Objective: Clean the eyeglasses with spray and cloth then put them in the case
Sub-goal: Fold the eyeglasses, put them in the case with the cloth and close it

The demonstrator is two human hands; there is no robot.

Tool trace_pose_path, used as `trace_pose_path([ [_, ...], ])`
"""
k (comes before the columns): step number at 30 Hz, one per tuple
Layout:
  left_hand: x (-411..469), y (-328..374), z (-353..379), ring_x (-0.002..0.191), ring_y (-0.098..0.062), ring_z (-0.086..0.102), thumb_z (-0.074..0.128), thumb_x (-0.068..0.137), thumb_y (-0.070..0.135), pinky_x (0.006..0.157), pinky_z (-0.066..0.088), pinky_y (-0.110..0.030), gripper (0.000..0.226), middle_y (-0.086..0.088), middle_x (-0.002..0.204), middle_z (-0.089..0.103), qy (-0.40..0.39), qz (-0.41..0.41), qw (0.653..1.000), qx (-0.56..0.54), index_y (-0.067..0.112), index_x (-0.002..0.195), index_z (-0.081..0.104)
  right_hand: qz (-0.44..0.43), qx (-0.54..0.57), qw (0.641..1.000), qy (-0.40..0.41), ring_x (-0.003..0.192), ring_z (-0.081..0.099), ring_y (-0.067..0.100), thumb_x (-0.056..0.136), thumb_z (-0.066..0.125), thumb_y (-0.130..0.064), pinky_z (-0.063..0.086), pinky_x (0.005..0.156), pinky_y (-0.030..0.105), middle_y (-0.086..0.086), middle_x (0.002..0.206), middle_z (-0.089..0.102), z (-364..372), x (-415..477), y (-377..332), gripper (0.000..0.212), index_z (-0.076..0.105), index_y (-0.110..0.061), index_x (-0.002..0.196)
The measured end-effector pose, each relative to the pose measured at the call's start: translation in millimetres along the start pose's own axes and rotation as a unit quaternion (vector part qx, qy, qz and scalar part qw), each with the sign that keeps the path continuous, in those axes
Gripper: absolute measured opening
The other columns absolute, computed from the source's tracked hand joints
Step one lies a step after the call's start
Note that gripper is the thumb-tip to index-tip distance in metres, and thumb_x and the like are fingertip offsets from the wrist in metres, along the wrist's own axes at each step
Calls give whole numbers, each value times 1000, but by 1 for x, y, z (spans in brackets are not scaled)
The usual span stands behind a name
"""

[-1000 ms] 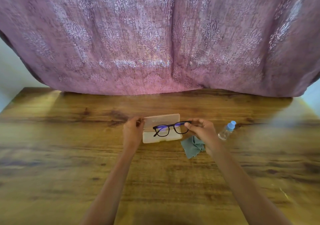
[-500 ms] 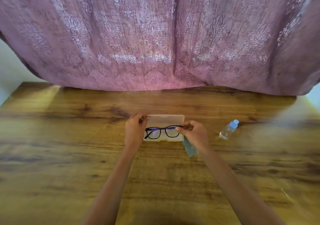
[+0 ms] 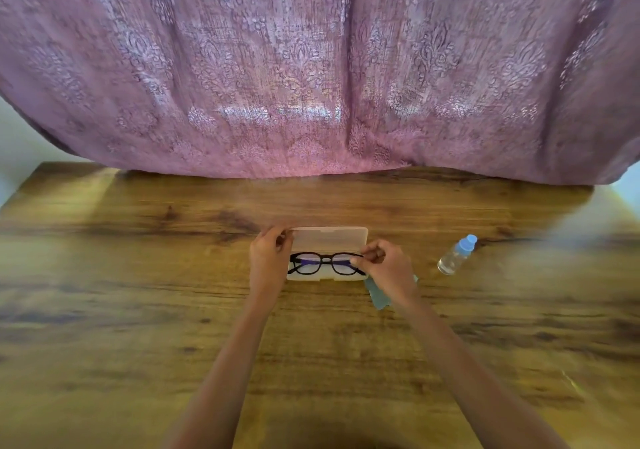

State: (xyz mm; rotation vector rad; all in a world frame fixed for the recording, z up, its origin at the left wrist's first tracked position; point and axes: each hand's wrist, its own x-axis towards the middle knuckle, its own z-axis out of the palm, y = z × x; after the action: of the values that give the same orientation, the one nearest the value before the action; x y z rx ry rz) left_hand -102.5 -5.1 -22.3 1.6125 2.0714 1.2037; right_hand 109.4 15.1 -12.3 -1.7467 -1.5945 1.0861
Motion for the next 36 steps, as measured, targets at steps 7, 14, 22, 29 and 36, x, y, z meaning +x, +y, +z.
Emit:
trace_pose_path([
  [7,0,2,4,80,-11,60,59,93,15,64,41,-6,23,-2,100,68,-6,-39,999,-8,11,114,67,-41,-168,985,13,85,59,11,77,80,-31,46,72,22,-3,95,65,-38,4,10,31,66,-15,100],
  [14,3,0,9,84,-7,59,61,93,18,67,43,-11,33,-5,105,69,-23,-80,996,-25,10,124,61,-9,-251,967,-28,79,59,15,79,77,-27,43,59,25,-1,88,63,-49,1,17,21,65,-13,90],
  [22,2,6,7,104,-17,58,56,95,23,86,48,-26,38,-10,117,64,-28,-92,995,-15,8,131,54,-24,-182,982,-35,85,61,10,87,70,-23,48,72,22,-8,87,67,-69,2,5,10,71,-19,96],
  [29,-7,59,5,119,-8,46,61,92,30,98,39,-14,44,-1,133,52,-139,95,982,-90,18,133,52,-158,-126,971,-127,95,62,6,93,59,-8,48,81,21,-13,99,69,-87,3,-20,22,74,-24,99],
  [36,-12,87,16,103,-5,62,71,84,20,92,48,-19,45,2,113,66,-314,99,924,-196,14,126,56,-225,-69,952,-196,88,64,-2,91,62,-6,50,82,17,-22,85,68,-91,2,-44,35,64,-41,91],
])
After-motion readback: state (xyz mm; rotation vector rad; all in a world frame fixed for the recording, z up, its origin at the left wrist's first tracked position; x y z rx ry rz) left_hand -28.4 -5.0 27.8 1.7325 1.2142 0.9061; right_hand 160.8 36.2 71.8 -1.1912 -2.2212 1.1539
